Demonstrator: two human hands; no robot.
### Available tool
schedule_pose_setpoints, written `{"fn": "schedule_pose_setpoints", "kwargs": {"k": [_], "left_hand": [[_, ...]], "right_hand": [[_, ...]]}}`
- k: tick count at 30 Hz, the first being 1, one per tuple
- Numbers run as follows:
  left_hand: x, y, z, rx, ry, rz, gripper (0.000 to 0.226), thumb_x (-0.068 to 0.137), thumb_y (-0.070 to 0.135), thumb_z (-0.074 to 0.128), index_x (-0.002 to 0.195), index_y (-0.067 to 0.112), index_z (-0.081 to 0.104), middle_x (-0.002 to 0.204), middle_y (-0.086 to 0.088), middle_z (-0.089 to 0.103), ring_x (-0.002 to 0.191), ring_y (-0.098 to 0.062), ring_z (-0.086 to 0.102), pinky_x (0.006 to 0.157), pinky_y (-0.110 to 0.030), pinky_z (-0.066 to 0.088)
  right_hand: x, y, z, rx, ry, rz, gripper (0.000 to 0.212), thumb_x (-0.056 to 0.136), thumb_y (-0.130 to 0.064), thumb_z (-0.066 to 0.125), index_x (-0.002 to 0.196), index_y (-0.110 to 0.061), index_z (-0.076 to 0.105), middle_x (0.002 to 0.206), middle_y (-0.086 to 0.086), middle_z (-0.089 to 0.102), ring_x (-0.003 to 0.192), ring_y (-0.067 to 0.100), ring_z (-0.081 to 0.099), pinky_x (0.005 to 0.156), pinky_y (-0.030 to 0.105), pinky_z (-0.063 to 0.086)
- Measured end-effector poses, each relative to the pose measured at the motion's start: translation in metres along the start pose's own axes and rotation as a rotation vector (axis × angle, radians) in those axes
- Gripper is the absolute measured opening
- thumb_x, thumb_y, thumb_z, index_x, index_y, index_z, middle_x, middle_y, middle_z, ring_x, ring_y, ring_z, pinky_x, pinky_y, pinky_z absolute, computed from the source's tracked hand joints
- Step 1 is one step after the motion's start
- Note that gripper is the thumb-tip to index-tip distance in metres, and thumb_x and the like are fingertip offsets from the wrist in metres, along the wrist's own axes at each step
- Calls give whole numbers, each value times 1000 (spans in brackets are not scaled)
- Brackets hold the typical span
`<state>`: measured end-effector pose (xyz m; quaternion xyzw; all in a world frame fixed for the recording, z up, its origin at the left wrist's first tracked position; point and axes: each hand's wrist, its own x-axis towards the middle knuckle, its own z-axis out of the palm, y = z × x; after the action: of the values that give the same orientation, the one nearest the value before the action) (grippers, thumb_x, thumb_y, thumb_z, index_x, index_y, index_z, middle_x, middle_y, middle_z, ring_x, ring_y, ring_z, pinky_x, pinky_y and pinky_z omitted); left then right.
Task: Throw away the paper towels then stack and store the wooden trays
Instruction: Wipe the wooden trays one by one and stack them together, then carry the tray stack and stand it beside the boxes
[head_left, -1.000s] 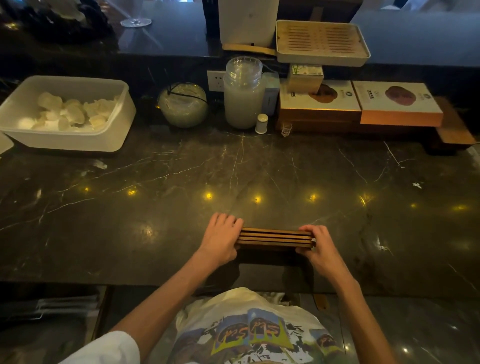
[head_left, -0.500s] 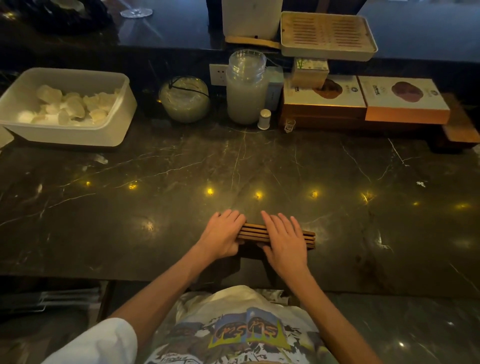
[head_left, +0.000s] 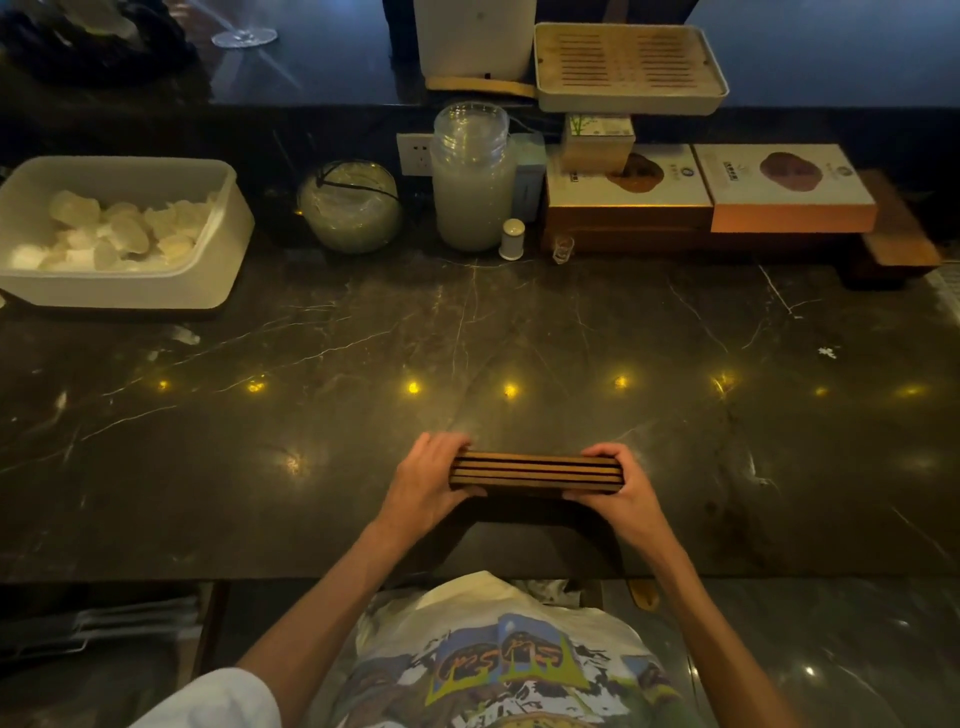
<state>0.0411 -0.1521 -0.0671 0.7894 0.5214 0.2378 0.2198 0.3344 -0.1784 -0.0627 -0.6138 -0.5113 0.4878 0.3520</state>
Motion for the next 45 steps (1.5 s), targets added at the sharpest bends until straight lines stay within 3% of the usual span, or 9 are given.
{"fn": "schedule_pose_setpoints", "kwargs": {"k": [8, 15, 20, 24, 28, 31, 36, 40, 45], "left_hand": [[-15, -2, 11, -646, 106, -337, 85, 62, 12, 89, 127, 37, 40, 112, 1, 56, 105, -18, 63, 87, -28, 57], [-19, -16, 18, -822, 31, -491, 66, 68, 6, 85, 120, 29, 51, 112, 0, 66, 108, -12, 64, 92, -26, 54], [-2, -16, 10, -784, -88, -612, 47, 76, 32, 80, 114, 32, 53, 106, 9, 69, 103, -6, 66, 86, -21, 54], [21, -10, -13, -792, -119, -742, 62, 61, 73, 72, 102, 28, 64, 89, 10, 77, 82, -3, 73, 60, -11, 53], [29, -4, -31, -758, -200, -763, 64, 61, 74, 73, 97, 21, 72, 87, 6, 78, 80, -11, 75, 60, -16, 55], [50, -1, -50, -715, -381, -769, 69, 66, 73, 69, 101, 14, 72, 93, -5, 78, 87, -19, 75, 82, -33, 60], [66, 5, -83, -1253, -385, -821, 79, 82, 79, 38, 120, 14, 63, 116, -13, 71, 110, -30, 66, 92, -45, 52], [68, 37, -84, -1752, -191, -775, 73, 85, 67, 50, 135, 13, 50, 139, -19, 55, 125, -36, 56, 103, -54, 43], [66, 106, -52, -1452, -192, -737, 72, 76, 34, 80, 136, 22, 42, 130, -13, 61, 114, -29, 64, 97, -54, 52]], "right_hand": [[-2, 4, 8, 103, 34, 27, 62, 63, 5, 85, 113, -4, 50, 106, 14, 63, 96, 20, 66, 83, 28, 56], [4, 9, 6, 97, -10, 58, 61, 67, -4, 85, 114, -16, 50, 105, 2, 66, 97, 9, 67, 82, 18, 53], [17, -7, -2, 65, -49, 163, 62, 66, -31, 87, 117, -27, 51, 106, -6, 66, 100, 9, 65, 79, 21, 55], [16, -25, -1, 149, -15, 365, 77, 58, -56, 83, 121, -23, 52, 114, 3, 65, 100, 17, 66, 79, 31, 56], [-8, -41, -3, 371, -7, 479, 70, 61, -46, 86, 118, -20, 56, 109, 9, 70, 90, 23, 73, 66, 30, 58], [-20, -58, -1, 565, 1, 553, 62, 66, -32, 85, 118, -13, 56, 107, 15, 72, 90, 25, 74, 67, 34, 59], [-35, -79, 16, 795, 193, 551, 64, 70, -27, 83, 125, -11, 54, 112, 17, 71, 103, 33, 69, 86, 48, 57], [-41, -111, 48, 909, 430, 490, 68, 71, -34, 83, 130, -24, 49, 122, 12, 64, 108, 31, 64, 80, 48, 59], [-49, -139, 97, 1028, 784, 361, 74, 68, -38, 85, 128, -38, 42, 116, 9, 63, 100, 26, 68, 66, 41, 61]]}}
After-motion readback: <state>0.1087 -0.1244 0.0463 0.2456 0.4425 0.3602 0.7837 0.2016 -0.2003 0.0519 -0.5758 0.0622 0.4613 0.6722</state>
